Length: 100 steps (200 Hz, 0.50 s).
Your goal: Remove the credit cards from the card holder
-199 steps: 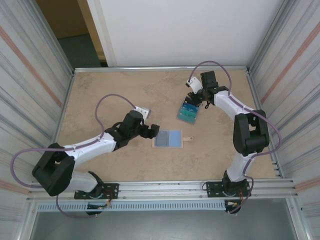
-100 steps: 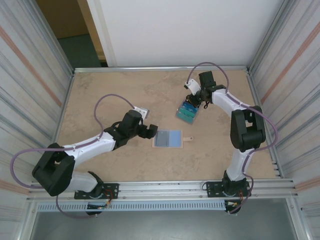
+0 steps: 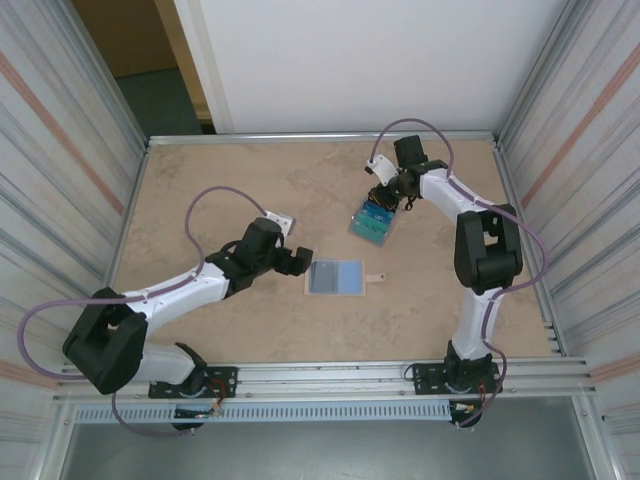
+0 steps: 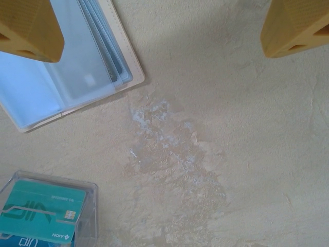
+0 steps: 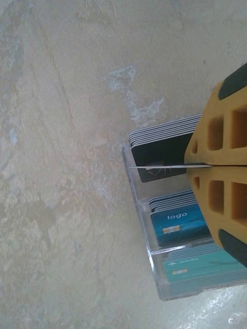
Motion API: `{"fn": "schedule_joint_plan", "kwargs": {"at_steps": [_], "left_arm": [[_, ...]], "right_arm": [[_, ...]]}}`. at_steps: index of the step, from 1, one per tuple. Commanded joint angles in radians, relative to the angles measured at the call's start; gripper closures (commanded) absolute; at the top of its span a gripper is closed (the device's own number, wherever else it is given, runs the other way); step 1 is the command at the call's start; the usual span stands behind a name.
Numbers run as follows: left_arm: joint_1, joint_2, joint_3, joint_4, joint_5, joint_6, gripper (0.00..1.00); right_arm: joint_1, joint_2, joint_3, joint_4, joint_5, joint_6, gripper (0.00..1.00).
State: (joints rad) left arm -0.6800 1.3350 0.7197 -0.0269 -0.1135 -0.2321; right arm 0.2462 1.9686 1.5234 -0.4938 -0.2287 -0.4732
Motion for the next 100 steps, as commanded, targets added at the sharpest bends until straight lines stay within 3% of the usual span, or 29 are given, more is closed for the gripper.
{"fn": "schedule_joint_plan", "kwargs": {"at_steps": [1, 100], "left_arm": [[0.006, -0.034, 0.030, -0.011, 0.000, 0.015, 0.01], [0.007, -0.057, 0.026, -0.010, -0.007, 0.022, 0.01]], "right_arm": [[0.000, 0.029, 0.037, -0.077, 0.008, -0.022, 0.94], [0.016, 0.044, 0.092, -0.135, 0.110, -0.032, 0.89]]}}
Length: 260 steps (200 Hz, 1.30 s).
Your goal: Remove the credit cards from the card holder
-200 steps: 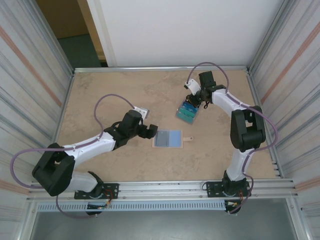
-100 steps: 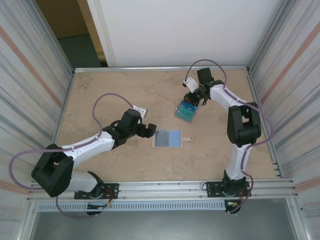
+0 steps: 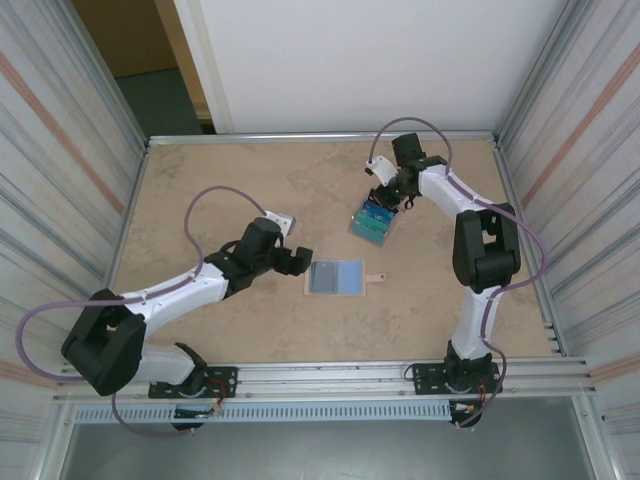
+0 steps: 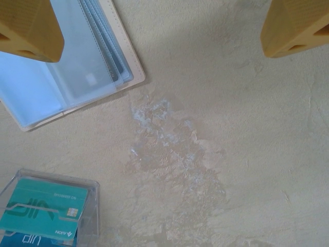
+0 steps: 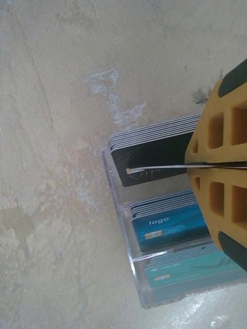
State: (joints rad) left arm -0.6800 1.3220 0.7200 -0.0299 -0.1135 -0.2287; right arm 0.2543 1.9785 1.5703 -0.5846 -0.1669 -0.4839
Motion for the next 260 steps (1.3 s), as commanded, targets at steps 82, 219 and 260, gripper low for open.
{"fn": "schedule_joint_plan", "kwargs": {"at_steps": [82, 219, 260], "left_arm": [[0.006, -0.063, 0.012, 0.001, -0.015, 0.016, 0.01], [0.118, -0.176, -0.087, 0.116, -0.023, -0.227, 0.03], [0.202, -0.232, -0.154, 0.143, -0.034, -0.326, 0.01]], "right_arm": [[0.018, 0.016, 0.066, -0.037, 0.053, 0.009, 0.80], [0.183, -0.370, -0.289, 0.132, 0.228, 0.588, 0.69], [0.329, -0.464, -0.414, 0.104, 0.300, 0.817, 0.62]]}}
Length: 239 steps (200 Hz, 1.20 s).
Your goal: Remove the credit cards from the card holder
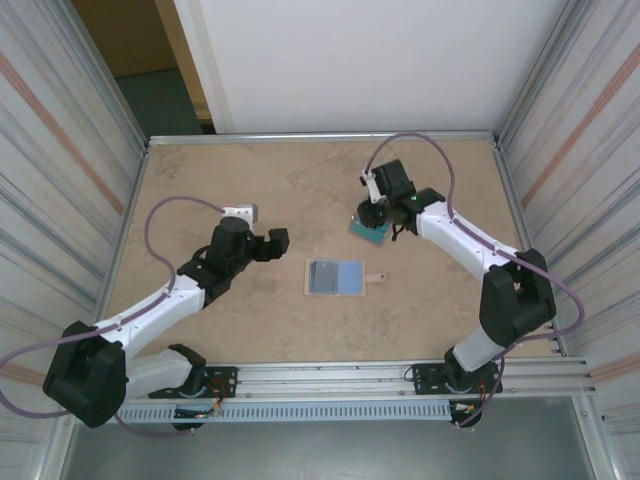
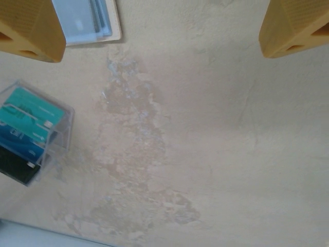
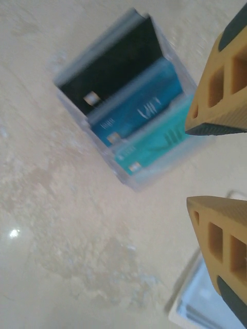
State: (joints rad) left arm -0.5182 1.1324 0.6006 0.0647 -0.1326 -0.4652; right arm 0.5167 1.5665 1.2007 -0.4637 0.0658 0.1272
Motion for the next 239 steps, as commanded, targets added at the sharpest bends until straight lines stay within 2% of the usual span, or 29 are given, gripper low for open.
{"fn": "schedule_joint_plan", "kwargs": {"at_steps": [1, 21, 42, 67, 120, 195, 239], "left_arm": [[0.041, -0.045, -0.035, 0.049, -0.015, -0.091, 0.01], [0.058, -0.062, -0.068, 0.076, -0.021, -0.104, 0.01], [0.061, -0.083, -0.104, 0.117, -0.032, -0.116, 0.01], [0.063, -0.096, -0.116, 0.106, -0.054, -0.119, 0.01], [0.063, -0.118, -0.142, 0.092, -0.103, -0.107, 0.01], [0.065, -0.124, -0.147, 0.052, -0.130, -0.115, 0.01], [0.064, -0.109, -0.145, 0.054, -0.127, -0.113, 0.01]], "right_arm": [[0.070, -0.052, -0.046, -0.019, 0.070, 0.211, 0.62], [0.144, -0.064, -0.082, -0.049, 0.115, 0.293, 0.61], [0.230, -0.064, -0.094, -0.108, 0.221, 0.361, 0.57], [0.310, -0.054, -0.104, -0.150, 0.272, 0.433, 0.55], [0.443, 0.055, -0.079, -0.119, 0.221, 0.521, 0.53], [0.500, 0.181, -0.043, -0.038, 0.119, 0.548, 0.54], [0.497, 0.234, -0.007, -0.046, 0.146, 0.539, 0.54]]}}
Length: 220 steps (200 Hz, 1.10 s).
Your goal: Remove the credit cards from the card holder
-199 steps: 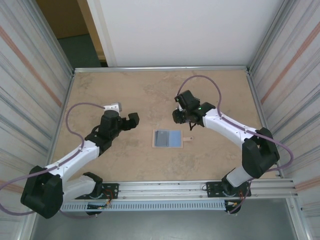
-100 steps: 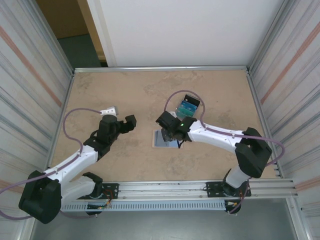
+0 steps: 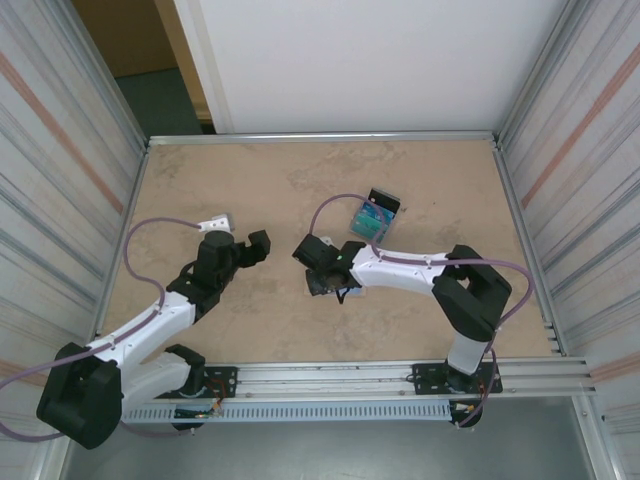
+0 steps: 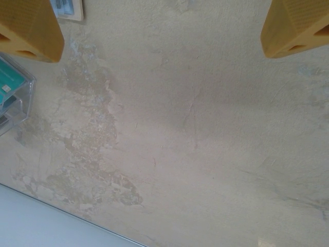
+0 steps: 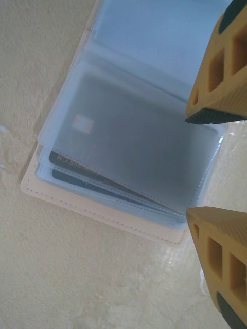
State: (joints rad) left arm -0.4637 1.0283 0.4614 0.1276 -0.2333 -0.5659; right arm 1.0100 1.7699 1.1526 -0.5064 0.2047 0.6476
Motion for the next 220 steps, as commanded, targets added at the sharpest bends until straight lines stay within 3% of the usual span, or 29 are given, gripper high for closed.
{"fn": "schedule_joint_plan", "kwargs": {"at_steps": [1, 90, 220], "left_arm": [[0.010, -0.005, -0.006, -0.009, -0.027, -0.012, 0.01], [0.012, 0.024, 0.006, -0.026, -0.020, -0.010, 0.02], [0.010, 0.024, 0.023, -0.054, -0.014, -0.019, 0.01]], "right_arm": [[0.004, 0.033, 0.042, -0.003, 0.009, 0.019, 0.54], [-0.024, 0.087, 0.039, 0.017, -0.035, 0.035, 0.48], [-0.043, 0.094, -0.045, 0.052, -0.098, 0.037, 0.52]]}}
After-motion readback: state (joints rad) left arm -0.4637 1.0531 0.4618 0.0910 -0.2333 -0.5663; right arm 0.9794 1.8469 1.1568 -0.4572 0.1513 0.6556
